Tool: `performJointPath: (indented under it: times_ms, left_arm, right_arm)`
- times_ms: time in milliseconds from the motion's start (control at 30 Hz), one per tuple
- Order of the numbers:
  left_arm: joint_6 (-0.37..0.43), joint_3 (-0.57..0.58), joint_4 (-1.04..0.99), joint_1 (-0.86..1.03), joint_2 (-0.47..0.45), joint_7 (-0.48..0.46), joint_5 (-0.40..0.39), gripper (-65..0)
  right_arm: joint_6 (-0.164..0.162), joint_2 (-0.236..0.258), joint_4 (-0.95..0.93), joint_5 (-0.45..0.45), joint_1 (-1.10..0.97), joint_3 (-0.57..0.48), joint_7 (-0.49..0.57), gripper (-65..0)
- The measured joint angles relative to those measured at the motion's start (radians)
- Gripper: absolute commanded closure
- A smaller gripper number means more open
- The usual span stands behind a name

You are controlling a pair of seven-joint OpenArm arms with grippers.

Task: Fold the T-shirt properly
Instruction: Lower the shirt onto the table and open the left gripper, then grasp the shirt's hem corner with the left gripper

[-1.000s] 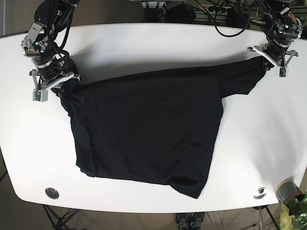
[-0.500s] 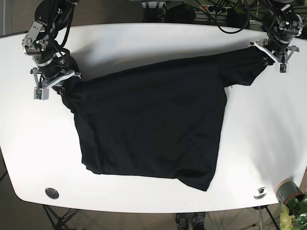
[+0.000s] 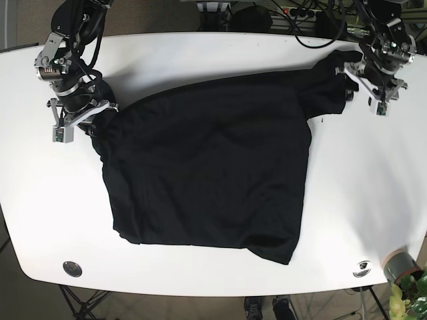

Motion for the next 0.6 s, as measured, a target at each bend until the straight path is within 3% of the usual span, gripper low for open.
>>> performJointPath:
  times_ms: [267,600]
  left_arm:
    - [0.005,0.037,-0.119,-0.233,-0.006,-0.006,-0.001,-37.9]
    - [0.004,0.169,-0.387,-0.532,-0.018,-0.011,-0.008,-37.9]
  right_arm:
    - [-0.003,-0.031,0.0,-0.013,0.022,0.002,0.005,-2.4]
    - [-0.005,-0.029,0.0,-0.015,0.031,0.003,-0.003,-2.4]
